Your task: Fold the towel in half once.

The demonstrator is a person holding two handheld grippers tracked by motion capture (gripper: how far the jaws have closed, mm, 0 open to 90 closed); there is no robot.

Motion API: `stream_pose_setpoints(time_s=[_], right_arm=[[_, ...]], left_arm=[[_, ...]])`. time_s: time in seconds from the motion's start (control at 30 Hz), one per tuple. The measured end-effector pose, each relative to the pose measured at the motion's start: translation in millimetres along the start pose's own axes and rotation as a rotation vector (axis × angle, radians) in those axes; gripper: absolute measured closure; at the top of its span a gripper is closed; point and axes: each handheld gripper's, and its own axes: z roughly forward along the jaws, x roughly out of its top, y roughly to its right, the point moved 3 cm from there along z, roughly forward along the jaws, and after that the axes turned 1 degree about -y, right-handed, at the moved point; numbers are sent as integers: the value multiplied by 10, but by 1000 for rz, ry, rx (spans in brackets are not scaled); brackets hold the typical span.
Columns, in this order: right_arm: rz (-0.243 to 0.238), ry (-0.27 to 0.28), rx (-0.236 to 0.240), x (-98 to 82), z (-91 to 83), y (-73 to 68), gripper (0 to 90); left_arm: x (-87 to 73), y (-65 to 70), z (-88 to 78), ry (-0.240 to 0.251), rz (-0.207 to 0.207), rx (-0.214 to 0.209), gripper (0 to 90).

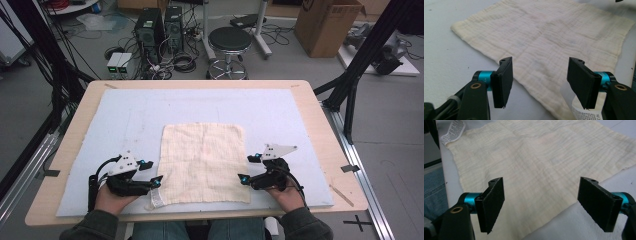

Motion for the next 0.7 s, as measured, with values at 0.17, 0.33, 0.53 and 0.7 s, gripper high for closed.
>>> stream_pose_setpoints(time_s=[0.17,0.33,0.53,0.7], right_arm=[[-4,2,-10,-14,-2,1,210],[1,-8,-10,-40,5,6,209],[2,-9,-20,-52,22,59,207],[7,-9,-17,-45,23,110,207]], left_arm=[[4,13,-1,4,1,-1,379],[2,-5,0,-3,0,-1,379],[7,-27,21,-8,-7,9,375],[29,-47,60,-11,-12,20,368]])
